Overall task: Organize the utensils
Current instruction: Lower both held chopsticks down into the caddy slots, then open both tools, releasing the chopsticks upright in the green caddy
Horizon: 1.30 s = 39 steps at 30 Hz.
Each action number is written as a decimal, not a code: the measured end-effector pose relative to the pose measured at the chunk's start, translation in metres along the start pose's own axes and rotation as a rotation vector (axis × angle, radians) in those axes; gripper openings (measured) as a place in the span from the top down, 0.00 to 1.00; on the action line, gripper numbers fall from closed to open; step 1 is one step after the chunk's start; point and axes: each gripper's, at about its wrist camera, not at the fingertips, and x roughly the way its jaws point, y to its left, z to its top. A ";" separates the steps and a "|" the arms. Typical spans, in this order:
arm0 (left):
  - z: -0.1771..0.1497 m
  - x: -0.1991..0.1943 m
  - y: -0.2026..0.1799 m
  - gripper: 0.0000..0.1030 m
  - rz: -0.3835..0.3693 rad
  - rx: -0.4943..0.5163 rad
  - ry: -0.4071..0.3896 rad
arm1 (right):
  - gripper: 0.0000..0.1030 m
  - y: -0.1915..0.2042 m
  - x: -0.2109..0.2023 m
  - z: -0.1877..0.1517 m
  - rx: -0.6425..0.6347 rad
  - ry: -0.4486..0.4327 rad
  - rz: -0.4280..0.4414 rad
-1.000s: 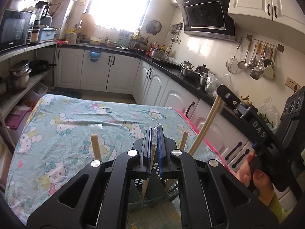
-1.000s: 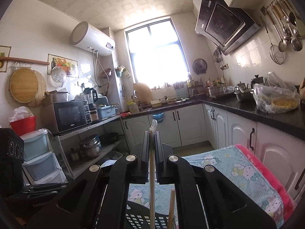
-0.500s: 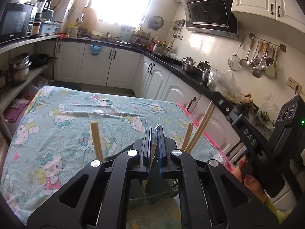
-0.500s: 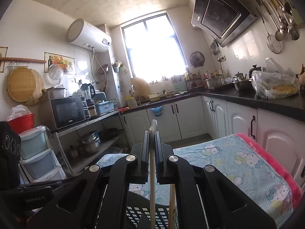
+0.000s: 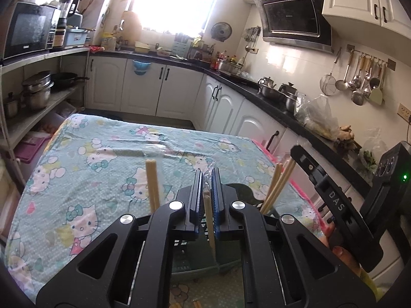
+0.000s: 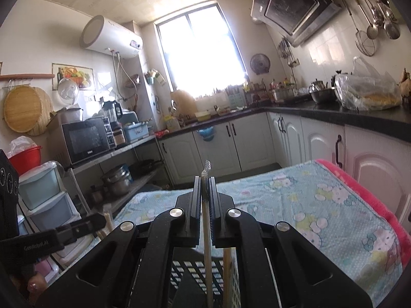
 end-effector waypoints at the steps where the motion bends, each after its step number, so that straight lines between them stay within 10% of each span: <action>1: 0.000 0.000 0.001 0.97 0.001 -0.002 0.001 | 0.94 -0.001 0.000 -0.001 0.002 0.005 -0.007; 14: -0.004 -0.002 0.012 0.81 0.046 -0.021 0.008 | 0.74 -0.018 -0.015 -0.009 0.043 0.071 -0.059; 39: -0.023 -0.053 0.011 0.13 0.056 -0.050 -0.027 | 0.51 -0.012 -0.068 -0.029 0.017 0.233 -0.018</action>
